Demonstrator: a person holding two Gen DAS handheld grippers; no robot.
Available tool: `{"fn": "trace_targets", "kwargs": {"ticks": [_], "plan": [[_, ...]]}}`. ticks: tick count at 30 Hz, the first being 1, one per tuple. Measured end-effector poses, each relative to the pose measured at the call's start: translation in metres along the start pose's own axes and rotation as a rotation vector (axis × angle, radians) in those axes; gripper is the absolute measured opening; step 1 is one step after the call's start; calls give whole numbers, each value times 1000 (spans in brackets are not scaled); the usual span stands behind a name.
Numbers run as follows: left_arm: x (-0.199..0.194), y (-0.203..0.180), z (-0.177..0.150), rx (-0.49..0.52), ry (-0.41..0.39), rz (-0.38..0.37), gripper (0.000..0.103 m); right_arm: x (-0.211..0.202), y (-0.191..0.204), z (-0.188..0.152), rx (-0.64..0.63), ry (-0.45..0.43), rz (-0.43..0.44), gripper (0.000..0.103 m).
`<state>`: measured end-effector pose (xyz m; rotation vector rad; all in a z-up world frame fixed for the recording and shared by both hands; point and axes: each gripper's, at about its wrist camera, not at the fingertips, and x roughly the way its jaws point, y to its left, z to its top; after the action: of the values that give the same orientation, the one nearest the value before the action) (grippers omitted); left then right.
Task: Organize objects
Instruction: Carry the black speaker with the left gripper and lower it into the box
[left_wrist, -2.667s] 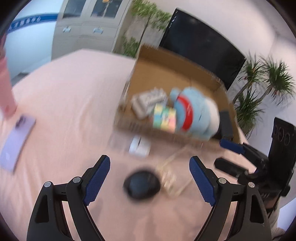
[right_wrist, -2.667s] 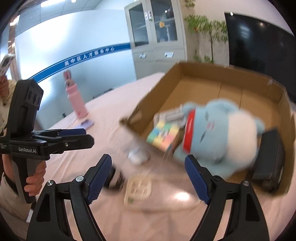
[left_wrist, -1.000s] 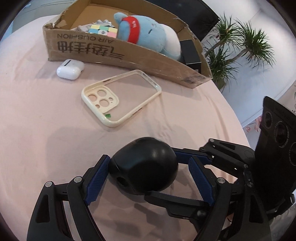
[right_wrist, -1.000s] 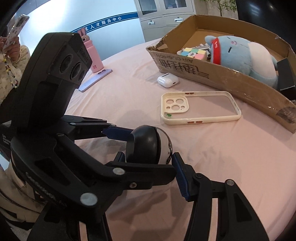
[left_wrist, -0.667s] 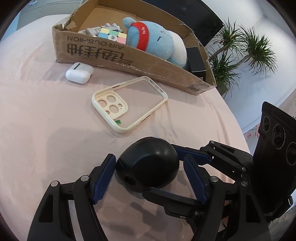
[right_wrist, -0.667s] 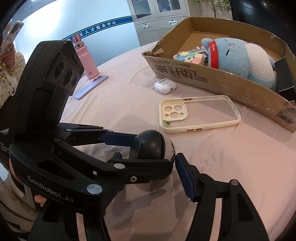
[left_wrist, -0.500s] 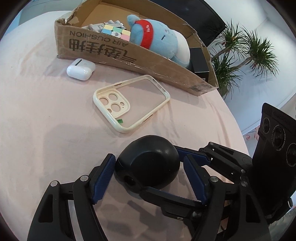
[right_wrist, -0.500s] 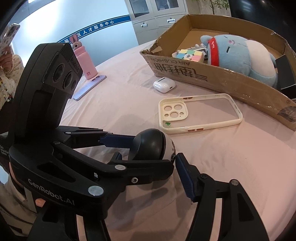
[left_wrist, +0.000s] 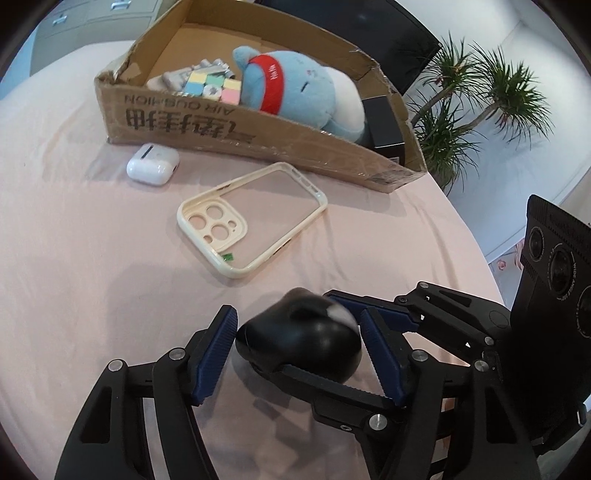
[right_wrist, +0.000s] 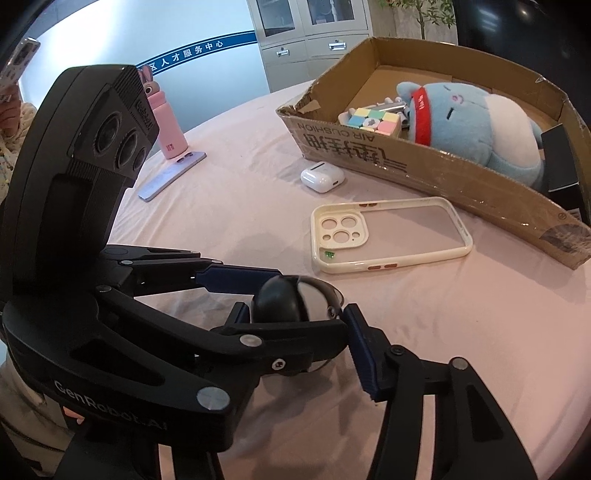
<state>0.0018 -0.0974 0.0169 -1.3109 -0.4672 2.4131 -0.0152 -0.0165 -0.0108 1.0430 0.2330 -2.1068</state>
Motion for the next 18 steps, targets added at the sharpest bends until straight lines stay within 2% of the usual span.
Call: {"fn": "trace_targets", "kwargs": {"ticks": [18], "plan": [[-20,-32,38,108,-66,6,66,-37,-13,21,4,-92,-35,50]]}}
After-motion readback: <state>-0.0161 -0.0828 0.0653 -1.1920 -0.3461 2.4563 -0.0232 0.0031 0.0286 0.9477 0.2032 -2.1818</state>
